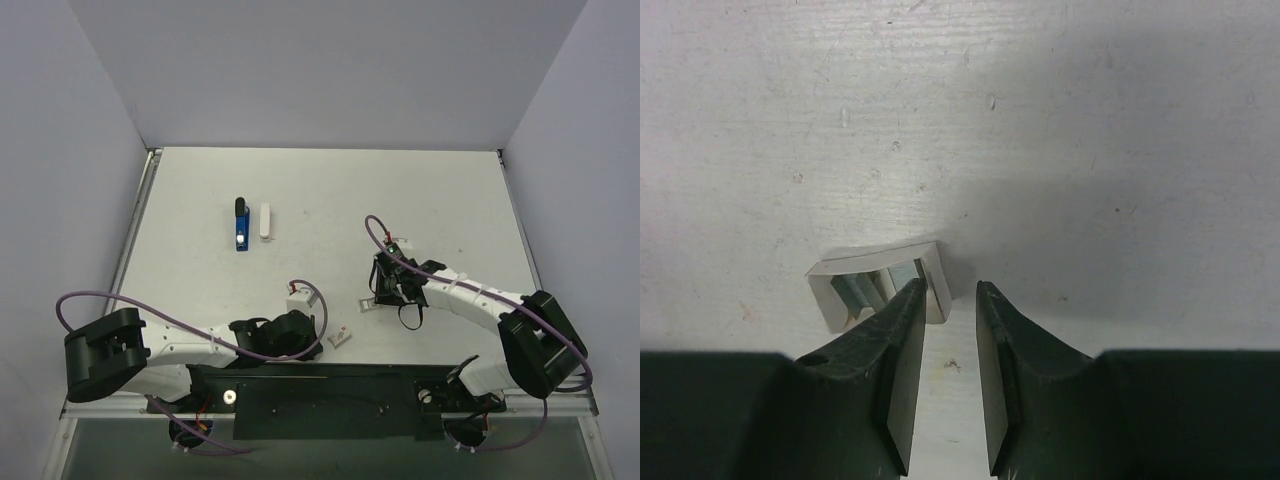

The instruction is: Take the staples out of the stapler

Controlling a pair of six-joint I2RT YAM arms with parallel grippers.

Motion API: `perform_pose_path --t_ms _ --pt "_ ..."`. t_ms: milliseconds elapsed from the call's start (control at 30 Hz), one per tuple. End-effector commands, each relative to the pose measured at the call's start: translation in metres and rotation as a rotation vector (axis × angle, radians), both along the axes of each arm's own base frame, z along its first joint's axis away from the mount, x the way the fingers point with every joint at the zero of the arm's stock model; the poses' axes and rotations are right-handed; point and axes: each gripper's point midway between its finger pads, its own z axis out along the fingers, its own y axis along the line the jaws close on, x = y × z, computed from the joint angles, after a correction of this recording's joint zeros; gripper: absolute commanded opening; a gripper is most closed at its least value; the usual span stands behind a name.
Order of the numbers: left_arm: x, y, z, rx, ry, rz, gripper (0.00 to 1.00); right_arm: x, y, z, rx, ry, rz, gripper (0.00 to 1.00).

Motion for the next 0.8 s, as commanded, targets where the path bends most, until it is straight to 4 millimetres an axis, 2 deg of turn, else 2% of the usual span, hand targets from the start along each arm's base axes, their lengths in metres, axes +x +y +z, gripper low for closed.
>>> perform_pose_path --t_ms 0,367,433,600,767 --pt "0.004 -0.015 0.01 -0.061 -0.004 0.005 0.0 0.003 -0.002 -0.004 -0.009 0.01 -0.008 0.22" --pt "0.004 -0.021 0.002 -0.056 0.007 -0.004 0.0 0.005 0.003 -0.01 0.004 0.027 -0.003 0.18" --pt "0.005 -0.022 0.002 -0.058 0.006 -0.004 0.0 0.004 0.004 -0.011 0.008 0.034 -0.001 0.15" --pt "0.004 -0.022 -0.001 -0.052 0.012 -0.008 0.0 0.003 0.004 -0.01 0.017 0.034 0.0 0.01" --pt "0.005 -0.022 -0.001 -0.046 0.008 -0.005 0.0 -0.003 0.003 -0.008 0.023 0.031 0.007 0.0"
